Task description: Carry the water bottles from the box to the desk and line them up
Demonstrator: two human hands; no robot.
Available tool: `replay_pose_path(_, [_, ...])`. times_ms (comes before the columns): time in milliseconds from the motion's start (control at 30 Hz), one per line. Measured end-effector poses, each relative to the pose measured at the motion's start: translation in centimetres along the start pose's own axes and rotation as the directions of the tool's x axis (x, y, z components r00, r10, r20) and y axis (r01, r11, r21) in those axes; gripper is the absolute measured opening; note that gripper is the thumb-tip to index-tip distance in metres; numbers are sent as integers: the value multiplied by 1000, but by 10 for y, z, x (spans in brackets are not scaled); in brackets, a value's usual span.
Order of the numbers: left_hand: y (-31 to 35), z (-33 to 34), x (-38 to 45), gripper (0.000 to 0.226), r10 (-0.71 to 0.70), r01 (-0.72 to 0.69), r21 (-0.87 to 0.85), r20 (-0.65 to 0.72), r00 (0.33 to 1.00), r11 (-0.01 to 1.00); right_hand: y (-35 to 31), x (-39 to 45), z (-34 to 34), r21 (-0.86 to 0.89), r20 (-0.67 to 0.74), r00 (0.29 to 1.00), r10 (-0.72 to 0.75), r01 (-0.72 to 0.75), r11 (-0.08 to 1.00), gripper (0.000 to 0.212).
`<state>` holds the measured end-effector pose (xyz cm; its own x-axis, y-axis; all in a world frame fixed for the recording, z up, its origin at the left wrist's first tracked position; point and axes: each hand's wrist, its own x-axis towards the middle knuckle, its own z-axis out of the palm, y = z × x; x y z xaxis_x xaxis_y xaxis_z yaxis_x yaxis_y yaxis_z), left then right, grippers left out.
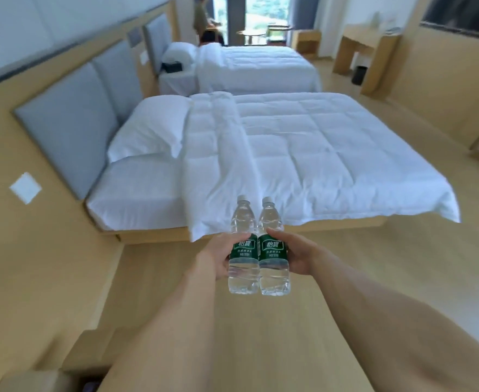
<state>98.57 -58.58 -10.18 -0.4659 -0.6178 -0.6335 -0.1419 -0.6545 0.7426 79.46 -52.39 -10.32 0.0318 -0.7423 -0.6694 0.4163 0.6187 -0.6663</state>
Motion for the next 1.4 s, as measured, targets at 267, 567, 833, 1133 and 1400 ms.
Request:
replay_pose_path(267, [18, 162, 81, 39, -72, 20, 261, 189, 979, 965, -30, -51, -166, 86, -216, 974, -61, 81, 993, 59])
replay_pose_path(567, [25, 313, 137, 41, -164, -9, 445, 348, 923, 896, -38, -110, -294, 141, -456, 890, -25, 100, 985, 70])
replay_pose_path(833, [39, 427, 201, 37, -298, -32, 561, 485, 822, 827, -56, -127, -384, 259, -636, 772, -18, 235, 937, 45])
replay_pose_path(1133, [99, 534, 305, 46, -362, -98, 590, 608, 707, 801, -137, -112, -467, 311, -767, 641, 26, 336, 889, 45])
replay_pose_path(1400, [125, 620, 347, 45, -456, -115, 661, 622, 636, 742, -176, -119, -523, 333, -836, 545, 68, 404, 852, 39])
